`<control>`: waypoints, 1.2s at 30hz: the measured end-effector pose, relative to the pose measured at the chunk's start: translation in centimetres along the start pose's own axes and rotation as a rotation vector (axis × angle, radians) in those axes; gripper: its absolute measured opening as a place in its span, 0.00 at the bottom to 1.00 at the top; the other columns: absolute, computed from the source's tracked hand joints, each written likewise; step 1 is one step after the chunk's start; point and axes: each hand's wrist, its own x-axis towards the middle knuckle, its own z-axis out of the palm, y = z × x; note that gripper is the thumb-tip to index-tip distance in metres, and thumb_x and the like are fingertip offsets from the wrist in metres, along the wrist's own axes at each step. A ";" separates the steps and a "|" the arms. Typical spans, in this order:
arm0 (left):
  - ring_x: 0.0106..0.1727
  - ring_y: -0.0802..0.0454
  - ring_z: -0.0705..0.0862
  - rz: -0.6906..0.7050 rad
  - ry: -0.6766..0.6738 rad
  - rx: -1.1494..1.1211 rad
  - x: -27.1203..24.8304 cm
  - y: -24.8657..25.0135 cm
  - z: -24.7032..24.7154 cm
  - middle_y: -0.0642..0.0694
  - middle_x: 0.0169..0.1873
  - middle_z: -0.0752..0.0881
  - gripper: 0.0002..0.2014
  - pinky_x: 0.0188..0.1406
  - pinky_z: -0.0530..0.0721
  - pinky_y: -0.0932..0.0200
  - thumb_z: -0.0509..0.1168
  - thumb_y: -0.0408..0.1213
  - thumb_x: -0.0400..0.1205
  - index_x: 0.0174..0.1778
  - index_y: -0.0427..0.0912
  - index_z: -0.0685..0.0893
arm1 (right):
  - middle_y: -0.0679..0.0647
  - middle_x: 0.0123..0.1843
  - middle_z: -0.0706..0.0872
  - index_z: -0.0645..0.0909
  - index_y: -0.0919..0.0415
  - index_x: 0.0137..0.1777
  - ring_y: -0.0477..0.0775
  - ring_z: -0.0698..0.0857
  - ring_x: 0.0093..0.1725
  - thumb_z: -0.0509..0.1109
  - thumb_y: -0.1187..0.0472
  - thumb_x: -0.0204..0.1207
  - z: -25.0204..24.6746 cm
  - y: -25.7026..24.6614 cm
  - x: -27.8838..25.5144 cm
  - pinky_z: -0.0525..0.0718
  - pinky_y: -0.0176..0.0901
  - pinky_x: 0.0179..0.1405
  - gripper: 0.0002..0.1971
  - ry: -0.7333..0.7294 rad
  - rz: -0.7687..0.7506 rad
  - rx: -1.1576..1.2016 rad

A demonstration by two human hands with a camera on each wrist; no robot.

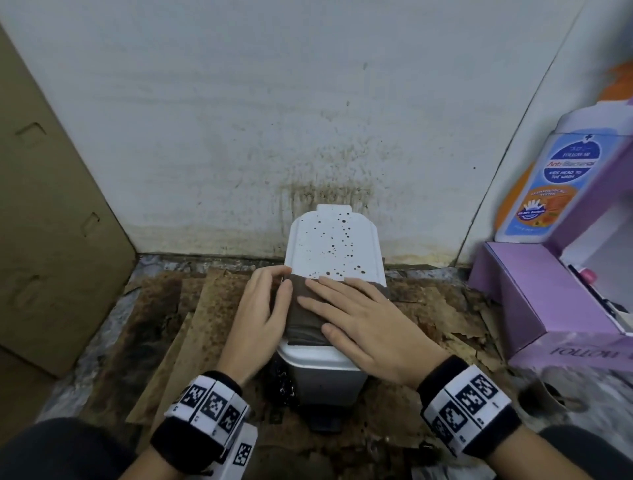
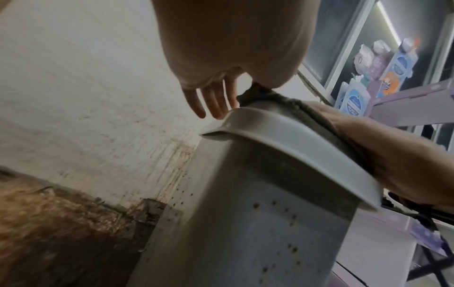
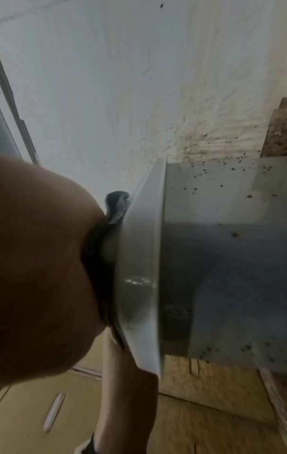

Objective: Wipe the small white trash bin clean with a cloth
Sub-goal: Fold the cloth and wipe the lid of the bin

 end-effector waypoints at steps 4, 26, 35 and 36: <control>0.74 0.55 0.78 0.055 -0.035 -0.011 -0.7 -1.0 -0.1 0.63 0.67 0.80 0.18 0.75 0.76 0.52 0.50 0.48 0.93 0.75 0.51 0.79 | 0.48 0.93 0.54 0.56 0.47 0.91 0.46 0.51 0.92 0.43 0.45 0.94 0.9 -1.2 -0.9 0.55 0.50 0.89 0.27 0.066 0.126 -0.035; 0.83 0.62 0.59 0.025 -0.199 0.140 -1.0 -1.1 -0.3 0.62 0.79 0.64 0.40 0.82 0.61 0.57 0.54 0.70 0.82 0.87 0.52 0.62 | 0.50 0.92 0.52 0.60 0.50 0.90 0.49 0.47 0.88 0.51 0.51 0.91 -2.3 -1.2 0.2 0.49 0.57 0.88 0.27 0.069 0.604 0.444; 0.89 0.63 0.48 -0.050 -0.307 0.119 -0.9 -0.8 0.3 0.67 0.86 0.48 0.67 0.88 0.55 0.52 0.70 0.79 0.63 0.91 0.52 0.45 | 0.47 0.94 0.43 0.46 0.54 0.92 0.42 0.38 0.91 0.42 0.43 0.90 0.0 2.2 0.5 0.37 0.45 0.90 0.33 -0.005 0.176 0.157; 0.89 0.64 0.46 -0.056 -0.316 0.108 -0.8 -0.8 0.3 0.68 0.87 0.46 0.68 0.88 0.54 0.52 0.70 0.79 0.63 0.91 0.53 0.43 | 0.47 0.93 0.44 0.47 0.54 0.92 0.42 0.39 0.91 0.41 0.42 0.89 0.2 1.9 0.5 0.38 0.46 0.90 0.34 0.012 0.200 0.168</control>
